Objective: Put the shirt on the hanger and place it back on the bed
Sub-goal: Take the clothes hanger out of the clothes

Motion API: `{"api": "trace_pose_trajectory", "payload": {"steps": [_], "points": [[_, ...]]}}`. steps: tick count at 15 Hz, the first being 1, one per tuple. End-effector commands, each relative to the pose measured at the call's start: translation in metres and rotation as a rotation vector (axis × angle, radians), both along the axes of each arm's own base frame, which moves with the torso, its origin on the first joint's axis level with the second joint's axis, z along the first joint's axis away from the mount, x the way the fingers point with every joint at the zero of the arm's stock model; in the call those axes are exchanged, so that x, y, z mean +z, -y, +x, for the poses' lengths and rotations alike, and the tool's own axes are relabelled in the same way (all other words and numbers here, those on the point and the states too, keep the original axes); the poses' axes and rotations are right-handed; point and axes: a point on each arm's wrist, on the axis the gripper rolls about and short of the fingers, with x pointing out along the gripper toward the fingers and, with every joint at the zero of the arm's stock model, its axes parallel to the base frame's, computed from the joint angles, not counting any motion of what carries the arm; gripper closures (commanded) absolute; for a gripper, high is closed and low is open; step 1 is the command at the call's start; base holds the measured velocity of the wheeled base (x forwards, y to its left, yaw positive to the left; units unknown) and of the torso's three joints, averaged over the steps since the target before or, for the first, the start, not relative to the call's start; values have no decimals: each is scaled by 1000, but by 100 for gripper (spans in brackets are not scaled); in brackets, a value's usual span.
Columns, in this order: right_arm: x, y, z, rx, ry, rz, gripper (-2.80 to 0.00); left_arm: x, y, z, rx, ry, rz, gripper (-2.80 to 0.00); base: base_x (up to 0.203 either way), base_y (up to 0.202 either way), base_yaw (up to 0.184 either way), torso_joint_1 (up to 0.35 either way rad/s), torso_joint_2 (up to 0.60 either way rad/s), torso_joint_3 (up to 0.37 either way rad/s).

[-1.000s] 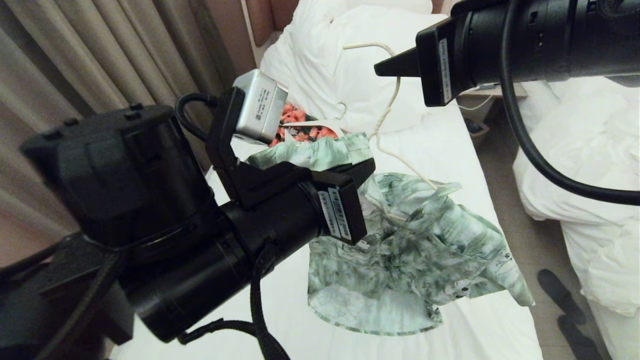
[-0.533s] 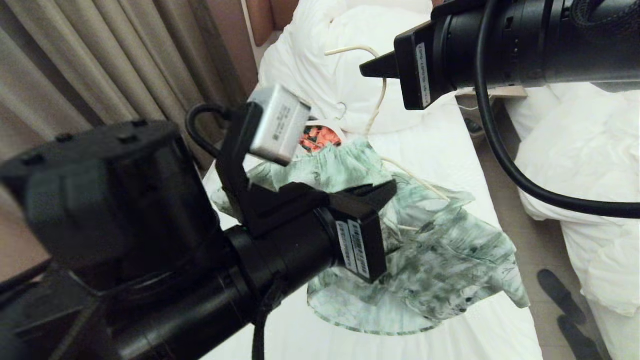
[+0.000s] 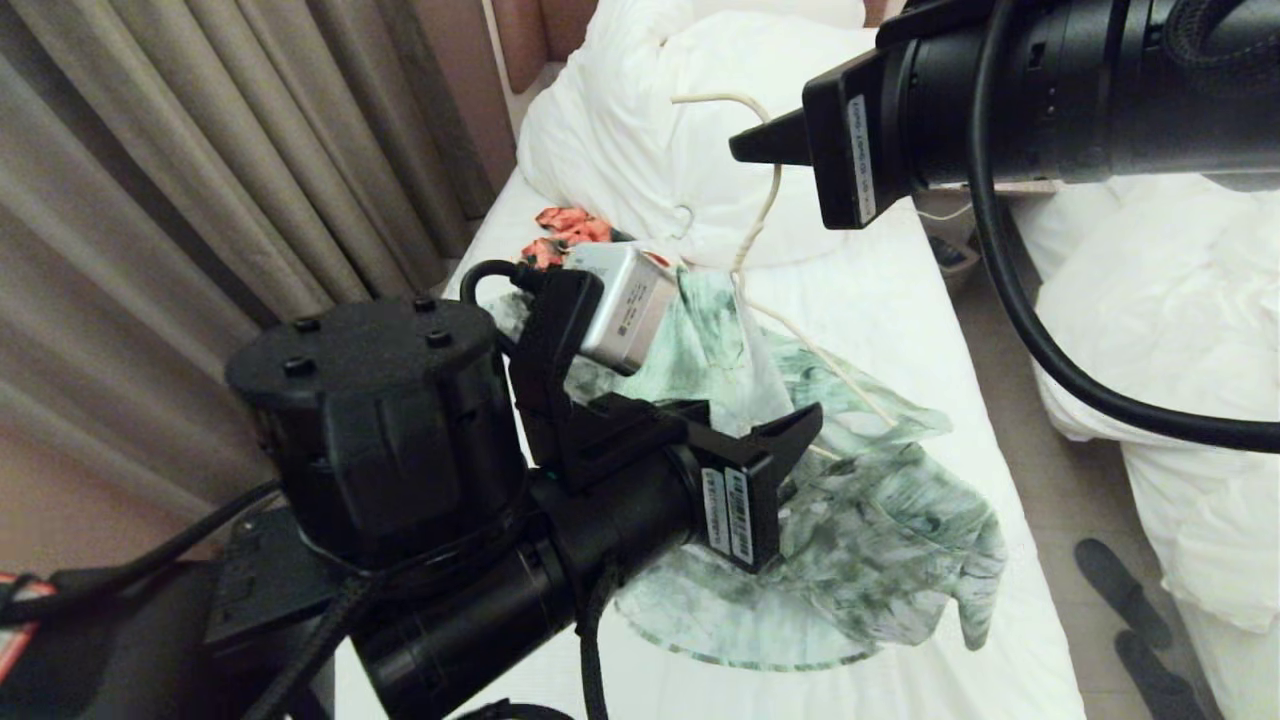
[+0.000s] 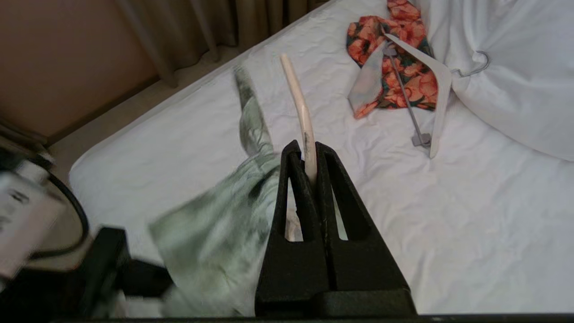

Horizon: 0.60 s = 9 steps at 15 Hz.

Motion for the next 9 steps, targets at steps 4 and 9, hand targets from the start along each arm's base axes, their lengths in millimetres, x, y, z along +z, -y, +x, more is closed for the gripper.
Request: {"api": "trace_pose_trajectory", "payload": {"steps": [4, 9], "points": [[7, 20, 5, -58, 17, 16, 0, 32, -43, -2, 43, 39, 94, -280, 0, 0, 0, 0, 0, 0], [8, 23, 4, -54, 15, 22, 0, 55, -78, 23, 178, 6, 117, -280, 0, 0, 0, 0, 0, 0]]}}
